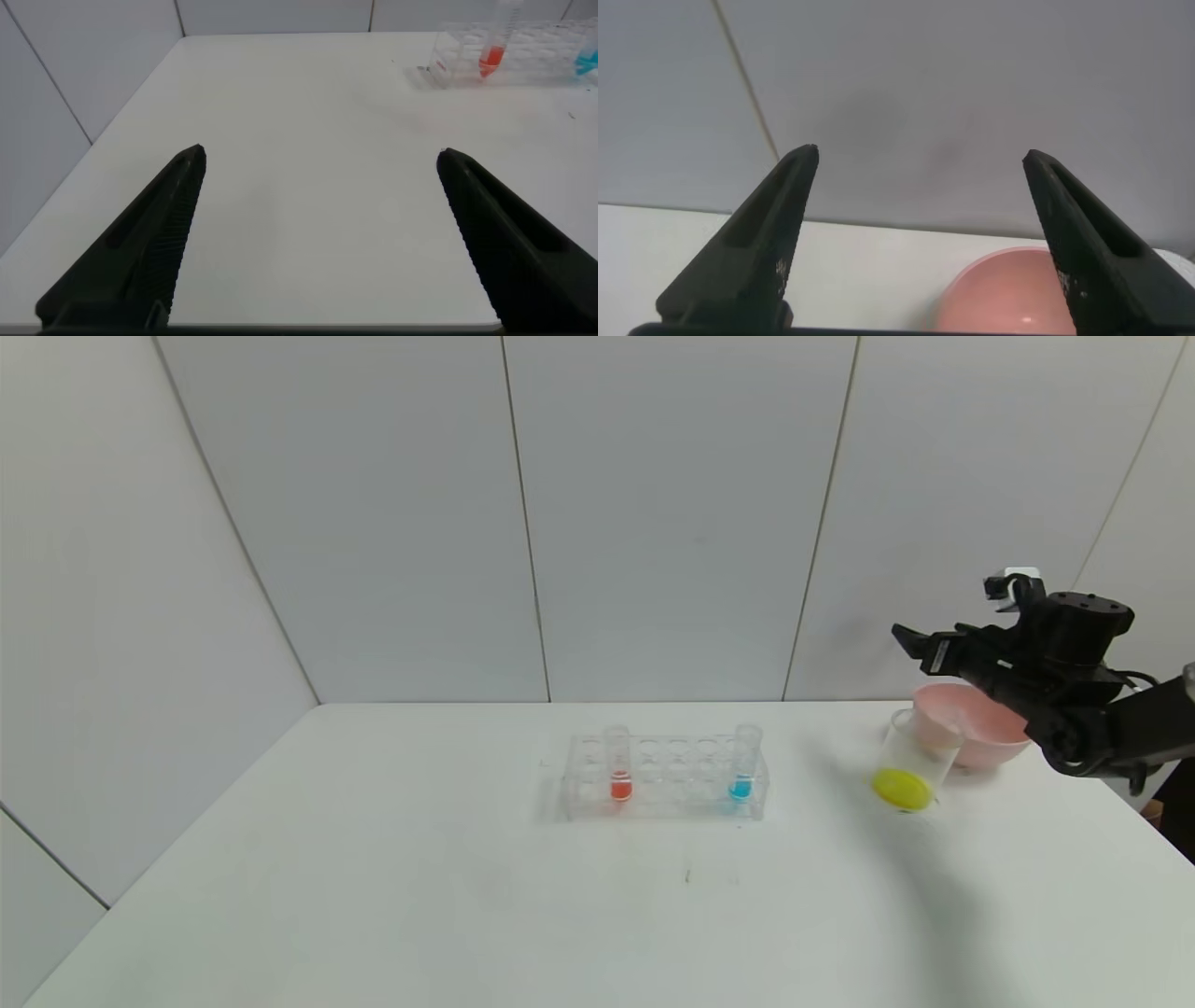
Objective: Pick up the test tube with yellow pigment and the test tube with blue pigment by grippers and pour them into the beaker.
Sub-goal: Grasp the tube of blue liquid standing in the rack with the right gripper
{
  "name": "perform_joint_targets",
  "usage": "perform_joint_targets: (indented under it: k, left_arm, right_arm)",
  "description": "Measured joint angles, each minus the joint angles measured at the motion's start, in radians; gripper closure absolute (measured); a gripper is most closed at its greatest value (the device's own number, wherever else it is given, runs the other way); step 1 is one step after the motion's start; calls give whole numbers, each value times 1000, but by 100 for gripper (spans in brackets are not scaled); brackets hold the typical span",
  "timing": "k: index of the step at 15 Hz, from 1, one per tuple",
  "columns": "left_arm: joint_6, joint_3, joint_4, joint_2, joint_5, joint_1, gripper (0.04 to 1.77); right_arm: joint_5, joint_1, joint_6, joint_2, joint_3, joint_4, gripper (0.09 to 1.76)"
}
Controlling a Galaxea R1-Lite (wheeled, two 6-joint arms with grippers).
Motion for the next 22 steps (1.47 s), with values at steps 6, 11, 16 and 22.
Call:
perform_joint_targets:
  k: [6, 11, 16, 22]
  left_arm:
    - [0, 0, 0, 0, 0, 0, 5]
    - [0, 0, 0, 0, 0, 0, 5]
    - [0, 0, 0, 0, 0, 0, 5]
    - [0, 0, 0, 0, 0, 0, 5]
  right_arm:
    - [-77, 113, 4, -280, 431, -65, 20]
    - [-319, 327, 30, -493, 766, -158, 17]
    - [-580, 553, 79, -545, 1018, -376, 15]
    - [-938, 856, 173, -408, 1030, -472, 15]
